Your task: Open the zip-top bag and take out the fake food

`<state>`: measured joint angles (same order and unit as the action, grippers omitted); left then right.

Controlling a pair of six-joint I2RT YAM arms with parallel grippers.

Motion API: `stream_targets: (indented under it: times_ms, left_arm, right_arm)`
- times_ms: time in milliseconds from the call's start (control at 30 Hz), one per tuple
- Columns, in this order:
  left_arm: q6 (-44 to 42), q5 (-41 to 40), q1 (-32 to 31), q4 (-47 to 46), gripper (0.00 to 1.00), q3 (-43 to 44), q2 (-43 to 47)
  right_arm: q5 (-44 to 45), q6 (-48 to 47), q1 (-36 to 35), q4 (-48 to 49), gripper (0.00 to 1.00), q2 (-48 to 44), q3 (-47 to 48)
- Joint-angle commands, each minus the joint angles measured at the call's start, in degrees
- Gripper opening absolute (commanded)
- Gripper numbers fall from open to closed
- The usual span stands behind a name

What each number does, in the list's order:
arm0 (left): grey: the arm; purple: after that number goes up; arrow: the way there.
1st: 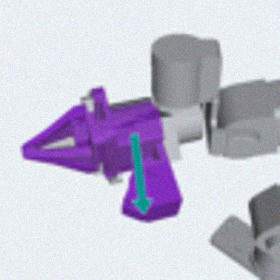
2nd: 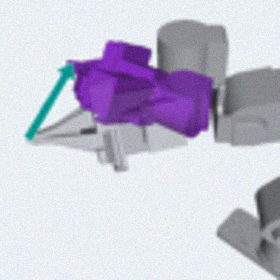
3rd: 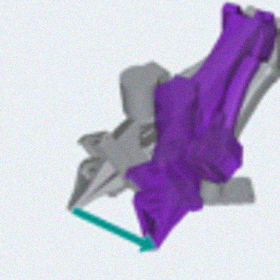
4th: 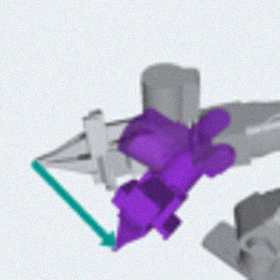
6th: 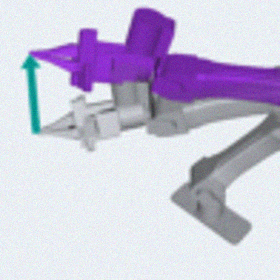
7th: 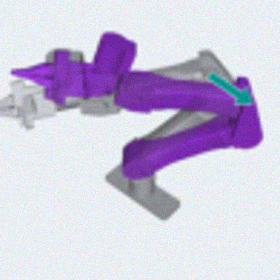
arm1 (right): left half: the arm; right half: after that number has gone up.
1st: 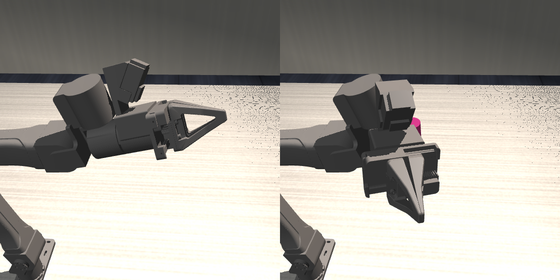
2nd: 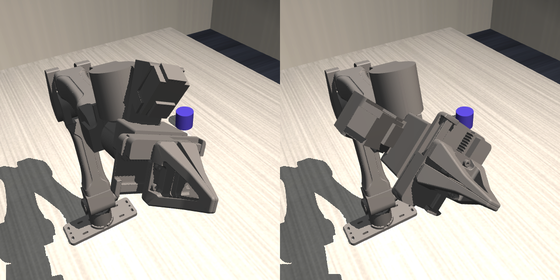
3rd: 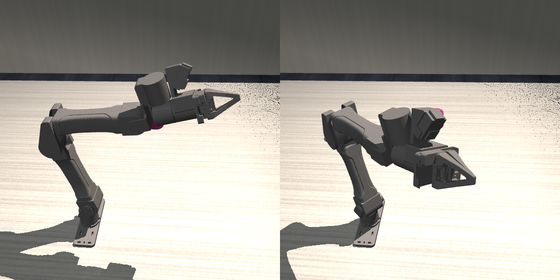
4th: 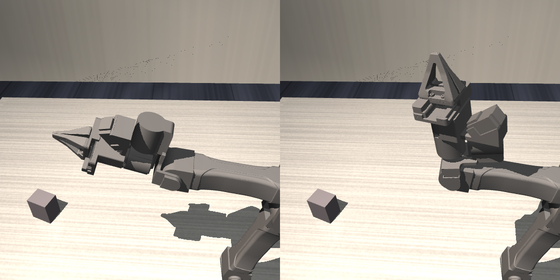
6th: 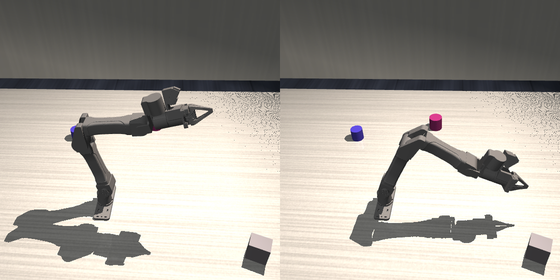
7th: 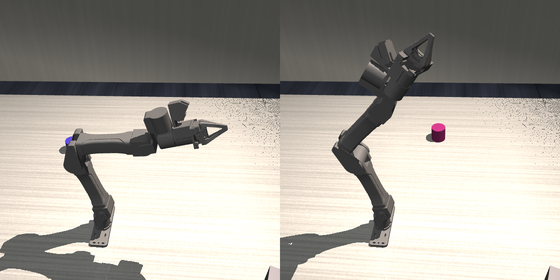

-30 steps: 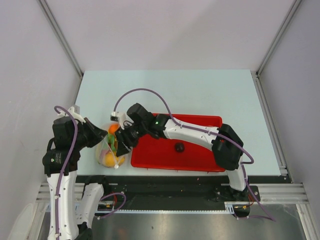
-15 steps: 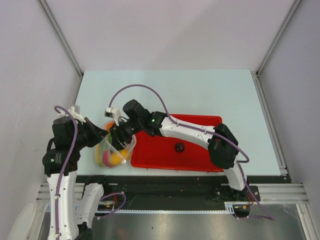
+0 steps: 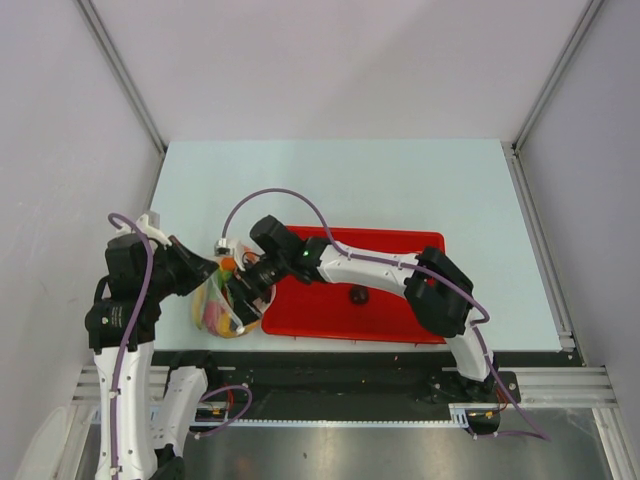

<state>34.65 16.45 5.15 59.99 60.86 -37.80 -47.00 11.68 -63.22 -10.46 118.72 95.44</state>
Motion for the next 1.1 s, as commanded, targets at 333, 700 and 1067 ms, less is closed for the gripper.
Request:
stream_targets:
  times_ms: [333,700,1067]
  left_arm:
    - [2.3,1.0,0.1,-4.3,0.00,-0.2,0.9]
    - [1.2,-0.1,0.1,-3.3,0.00,-1.0,2.1]
    - [0.3,-1.2,0.1,-3.7,0.00,-5.0,5.0]
  right_arm:
    - [4.1,-3.0,-1.4,-0.9,0.76,1.9,-0.2]
    - [9.8,-0.9,-0.9,1.4,0.30,-5.5,-3.4]
    - [18.8,8.7,2.8,-9.2,0.13,-8.4,7.4]
